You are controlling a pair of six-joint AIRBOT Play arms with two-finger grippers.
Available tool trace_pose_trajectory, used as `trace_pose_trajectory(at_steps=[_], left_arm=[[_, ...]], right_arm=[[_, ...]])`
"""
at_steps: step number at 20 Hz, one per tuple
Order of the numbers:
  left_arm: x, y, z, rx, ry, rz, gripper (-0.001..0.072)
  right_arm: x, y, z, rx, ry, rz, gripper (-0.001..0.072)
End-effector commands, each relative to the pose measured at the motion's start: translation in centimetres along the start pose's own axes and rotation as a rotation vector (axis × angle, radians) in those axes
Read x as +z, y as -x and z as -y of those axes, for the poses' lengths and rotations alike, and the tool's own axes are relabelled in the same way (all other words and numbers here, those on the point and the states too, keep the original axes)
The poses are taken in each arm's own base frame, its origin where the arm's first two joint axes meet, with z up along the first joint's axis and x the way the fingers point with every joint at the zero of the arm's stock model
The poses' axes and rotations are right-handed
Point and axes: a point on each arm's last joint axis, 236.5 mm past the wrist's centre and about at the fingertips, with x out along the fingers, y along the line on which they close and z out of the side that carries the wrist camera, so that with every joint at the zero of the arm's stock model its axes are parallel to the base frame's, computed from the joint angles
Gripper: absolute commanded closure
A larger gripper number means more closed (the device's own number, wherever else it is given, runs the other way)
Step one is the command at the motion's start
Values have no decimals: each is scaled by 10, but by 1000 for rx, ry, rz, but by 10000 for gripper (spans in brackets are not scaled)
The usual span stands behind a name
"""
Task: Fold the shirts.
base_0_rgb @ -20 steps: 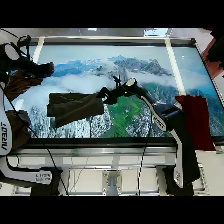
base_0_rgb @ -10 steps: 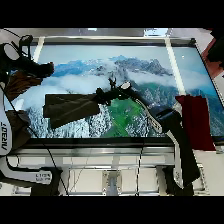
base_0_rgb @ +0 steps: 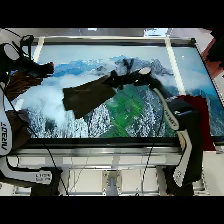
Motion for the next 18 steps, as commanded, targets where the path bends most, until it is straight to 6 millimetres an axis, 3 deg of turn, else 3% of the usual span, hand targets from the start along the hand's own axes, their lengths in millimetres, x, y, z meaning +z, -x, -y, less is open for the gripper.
trace_pose_trajectory(at_steps=[1, 4, 6, 8, 10, 11, 14, 16, 18], left_arm=[[-4, 0, 1, -2, -3, -19, 696], [-6, 0, 1, -4, -1, -26, 696], [-8, 0, 3, -12, 3, -34, 696], [-11, 0, 8, -34, 8, -48, 696], [-12, 1, 14, -57, 14, -52, 696], [-12, 1, 16, -66, 16, -50, 696], [-10, 2, 27, -115, 28, -46, 696], [-12, 3, 35, -148, 34, -55, 696], [-12, 3, 39, -165, 32, -54, 696]], right_arm=[[39, 132, 19, -302, 60, 143, 686], [40, 271, 12, -483, 53, 280, 686], [20, 372, 5, -608, 7, 403, 686], [-20, 457, 3, -730, -83, 498, 687], [-85, 515, 10, -848, -226, 492, 686], [-120, 540, 18, -922, -309, 473, 686], [-156, 581, 16, -970, -403, 610, 687], [-169, 585, 24, -966, -459, 623, 688], [-175, 568, 38, -942, -493, 565, 687]])
